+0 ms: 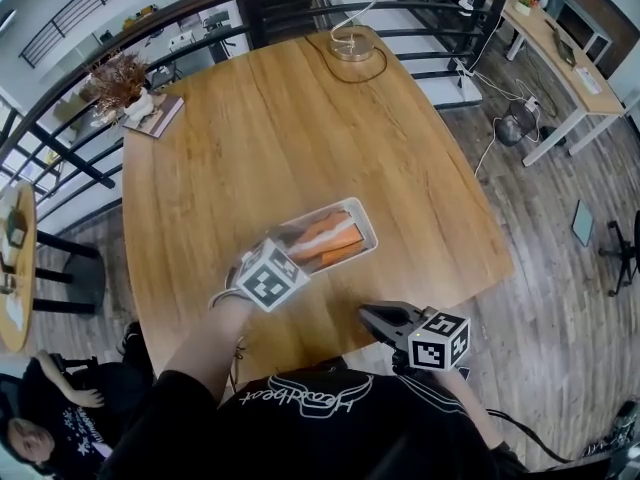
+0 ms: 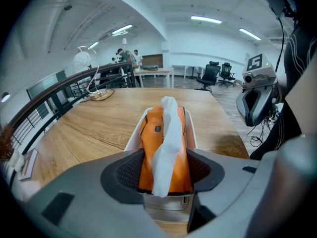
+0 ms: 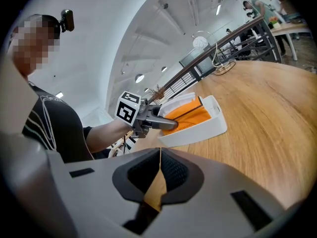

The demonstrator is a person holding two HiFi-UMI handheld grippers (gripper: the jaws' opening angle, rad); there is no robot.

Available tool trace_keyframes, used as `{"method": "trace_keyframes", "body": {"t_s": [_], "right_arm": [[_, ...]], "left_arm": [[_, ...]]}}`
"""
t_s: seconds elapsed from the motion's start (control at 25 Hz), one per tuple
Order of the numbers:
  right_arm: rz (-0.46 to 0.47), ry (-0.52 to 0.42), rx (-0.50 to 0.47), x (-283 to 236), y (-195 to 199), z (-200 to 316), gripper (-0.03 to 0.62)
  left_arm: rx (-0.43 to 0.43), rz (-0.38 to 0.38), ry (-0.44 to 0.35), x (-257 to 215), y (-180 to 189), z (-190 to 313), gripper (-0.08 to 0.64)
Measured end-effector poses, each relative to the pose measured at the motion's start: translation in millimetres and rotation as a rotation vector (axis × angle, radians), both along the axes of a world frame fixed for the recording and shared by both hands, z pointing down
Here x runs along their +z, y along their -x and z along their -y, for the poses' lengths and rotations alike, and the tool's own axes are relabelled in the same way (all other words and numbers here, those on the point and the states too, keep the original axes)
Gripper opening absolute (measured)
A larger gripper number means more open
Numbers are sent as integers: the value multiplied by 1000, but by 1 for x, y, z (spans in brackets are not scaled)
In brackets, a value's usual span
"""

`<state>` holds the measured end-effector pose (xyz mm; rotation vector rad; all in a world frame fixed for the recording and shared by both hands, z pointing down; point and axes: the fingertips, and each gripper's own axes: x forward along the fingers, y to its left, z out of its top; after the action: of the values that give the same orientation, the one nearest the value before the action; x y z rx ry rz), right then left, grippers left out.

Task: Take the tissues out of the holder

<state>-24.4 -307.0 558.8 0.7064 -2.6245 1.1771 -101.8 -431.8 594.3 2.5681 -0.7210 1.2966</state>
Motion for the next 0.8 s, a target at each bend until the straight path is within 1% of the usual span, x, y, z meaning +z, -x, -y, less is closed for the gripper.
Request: {"method": "trace_keyframes", "body": {"t_s": [0.2, 0.48, 0.6, 0.8], "right_arm": [[3, 2, -10, -2, -2, -4, 17], [5, -11, -36, -10, -7, -22, 17], [4, -20, -44, -17, -12, -33, 17], [1, -39, -47, -29, -21, -59, 17]], "left_arm": [[-27, 4, -35, -12, 1, 0, 236], [-86, -34, -101, -44, 0, -8, 236], [-125, -73, -116, -64, 0, -19, 236], [-179, -141, -164, -102, -4, -47, 236]]}}
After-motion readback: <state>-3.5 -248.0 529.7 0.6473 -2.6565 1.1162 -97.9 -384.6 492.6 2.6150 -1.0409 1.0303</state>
